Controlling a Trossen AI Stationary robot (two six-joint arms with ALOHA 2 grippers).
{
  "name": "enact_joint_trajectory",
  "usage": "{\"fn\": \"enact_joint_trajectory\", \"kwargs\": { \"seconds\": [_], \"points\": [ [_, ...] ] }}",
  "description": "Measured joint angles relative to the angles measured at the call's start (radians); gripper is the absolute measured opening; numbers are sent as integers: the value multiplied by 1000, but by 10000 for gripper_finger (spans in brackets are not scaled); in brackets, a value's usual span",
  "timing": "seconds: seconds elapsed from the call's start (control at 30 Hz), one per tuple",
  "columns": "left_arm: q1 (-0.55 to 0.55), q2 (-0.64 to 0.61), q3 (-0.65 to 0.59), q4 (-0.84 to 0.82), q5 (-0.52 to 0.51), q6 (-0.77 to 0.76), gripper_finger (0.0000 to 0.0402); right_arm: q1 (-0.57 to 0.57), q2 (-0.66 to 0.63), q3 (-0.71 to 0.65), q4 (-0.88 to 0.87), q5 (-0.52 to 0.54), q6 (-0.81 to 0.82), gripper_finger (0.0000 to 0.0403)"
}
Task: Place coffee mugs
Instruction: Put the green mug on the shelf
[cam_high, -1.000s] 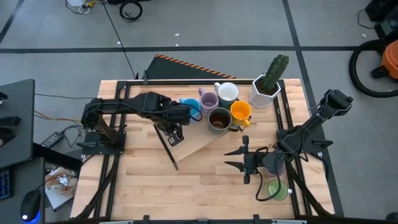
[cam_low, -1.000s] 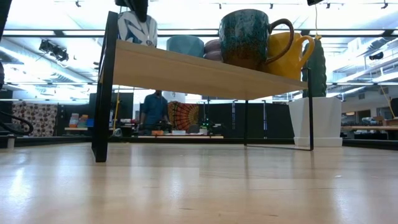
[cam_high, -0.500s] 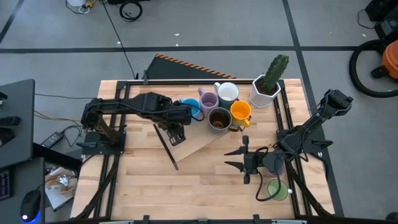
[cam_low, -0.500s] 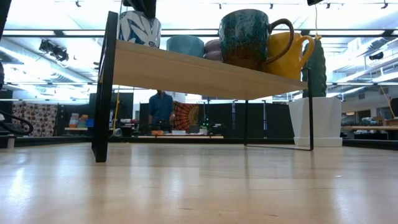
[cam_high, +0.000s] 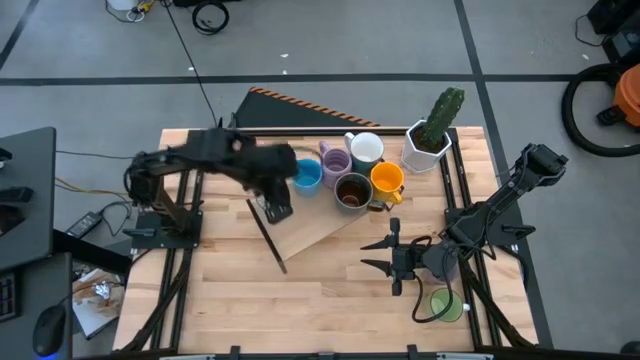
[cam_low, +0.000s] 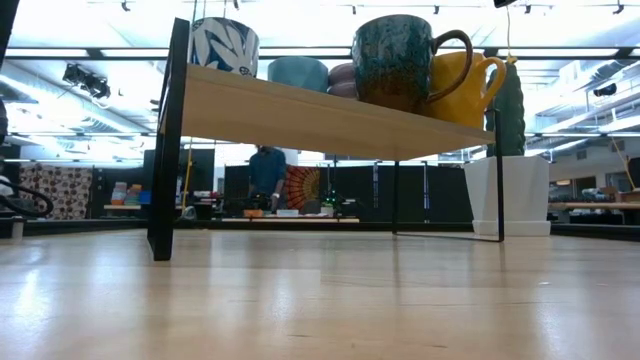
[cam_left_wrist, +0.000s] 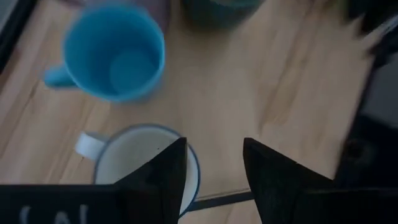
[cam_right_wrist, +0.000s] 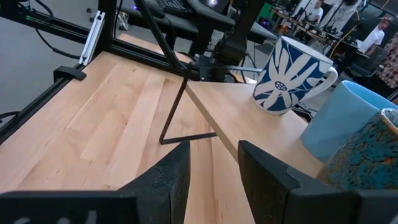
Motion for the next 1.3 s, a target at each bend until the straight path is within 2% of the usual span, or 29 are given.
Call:
{"fn": "enact_joint_trajectory", "kwargs": {
  "seconds": [0.17,0.43,0.67,1.03,1.3],
  "points": [
    [38,-7,188,-24,34,72,165,0,0,0,0,0,0,140],
    [9,-170,0,33,-127,201,150,0,0,0,-11,-2,15,140],
    [-28,-381,-361,248,-131,226,142,0,-1,0,-12,-4,24,140],
    [-66,-780,-1015,737,-132,273,141,-2,-1,0,-5,5,44,140],
    [-80,-1005,-1375,1013,-193,334,141,-31,0,34,-9,9,81,140]
  ]
}}
